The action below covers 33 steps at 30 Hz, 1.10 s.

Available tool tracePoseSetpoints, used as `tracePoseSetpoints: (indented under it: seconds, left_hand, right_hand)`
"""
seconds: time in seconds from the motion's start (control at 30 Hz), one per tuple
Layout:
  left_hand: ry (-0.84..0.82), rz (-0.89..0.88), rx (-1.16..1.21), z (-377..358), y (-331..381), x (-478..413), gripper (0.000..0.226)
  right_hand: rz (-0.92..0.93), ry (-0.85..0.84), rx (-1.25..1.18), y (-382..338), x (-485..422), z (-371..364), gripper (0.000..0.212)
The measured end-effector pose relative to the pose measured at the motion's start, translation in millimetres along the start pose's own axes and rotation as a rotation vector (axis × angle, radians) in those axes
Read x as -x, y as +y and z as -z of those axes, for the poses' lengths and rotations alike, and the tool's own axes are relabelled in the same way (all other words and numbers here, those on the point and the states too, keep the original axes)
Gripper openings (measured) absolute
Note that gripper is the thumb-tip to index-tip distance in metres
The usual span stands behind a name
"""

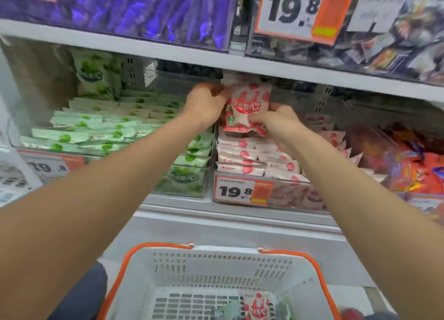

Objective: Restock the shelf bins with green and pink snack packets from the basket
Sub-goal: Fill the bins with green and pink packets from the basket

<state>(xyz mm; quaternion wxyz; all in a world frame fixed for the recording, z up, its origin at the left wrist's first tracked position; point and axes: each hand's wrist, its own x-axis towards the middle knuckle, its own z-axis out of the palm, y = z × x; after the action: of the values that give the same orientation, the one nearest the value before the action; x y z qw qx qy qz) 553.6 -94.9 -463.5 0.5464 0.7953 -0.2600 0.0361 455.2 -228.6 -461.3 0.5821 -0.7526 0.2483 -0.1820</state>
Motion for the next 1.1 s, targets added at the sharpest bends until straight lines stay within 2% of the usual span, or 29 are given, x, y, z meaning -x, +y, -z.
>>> tracePoseSetpoints:
  seconds: [0.13,0.23,0.4,0.57,0.63,0.7,0.87,0.97,1.1]
  left_hand:
    - [-0.040,0.034,0.007,-6.3,-0.4,-10.9,0.033]
    - [-0.064,0.076,0.118,-12.6,0.0,-11.8,0.026]
    - [0.017,0.159,0.337,-18.9,6.1,-12.5,0.020]
    - [0.012,0.059,0.114,-21.7,5.2,-23.0,0.018]
    - [0.051,0.059,0.055,-25.4,-2.4,-26.4,0.012]
    - [0.114,0.081,0.065,-26.7,-8.8,-28.0,0.009]
    - [0.138,0.131,0.100,-25.4,-16.2,-30.2,0.009]
    - [0.171,0.185,0.113,-25.9,-17.2,-32.3,0.008]
    - [0.155,0.190,0.143,-24.2,-19.4,-36.0,0.010]
  right_hand:
    - [0.033,-0.077,-0.060,14.1,-8.3,-7.9,0.033]
    - [0.082,-0.110,-0.022,23.1,-4.8,-1.5,0.029]
    - [0.166,-0.030,0.028,14.3,-4.8,3.9,0.034]
    - [0.171,0.120,0.247,4.5,-15.9,-10.1,0.020]
    - [0.142,0.110,0.439,10.3,-20.9,-17.8,0.015]
    - [0.118,0.069,0.523,15.6,-23.3,-24.7,0.020]
    - [0.069,0.135,0.444,16.9,-25.5,-30.6,0.024]
    - [0.095,0.126,0.457,17.6,-25.0,-34.7,0.032]
    - [0.146,0.216,0.375,19.6,-23.9,-34.7,0.029]
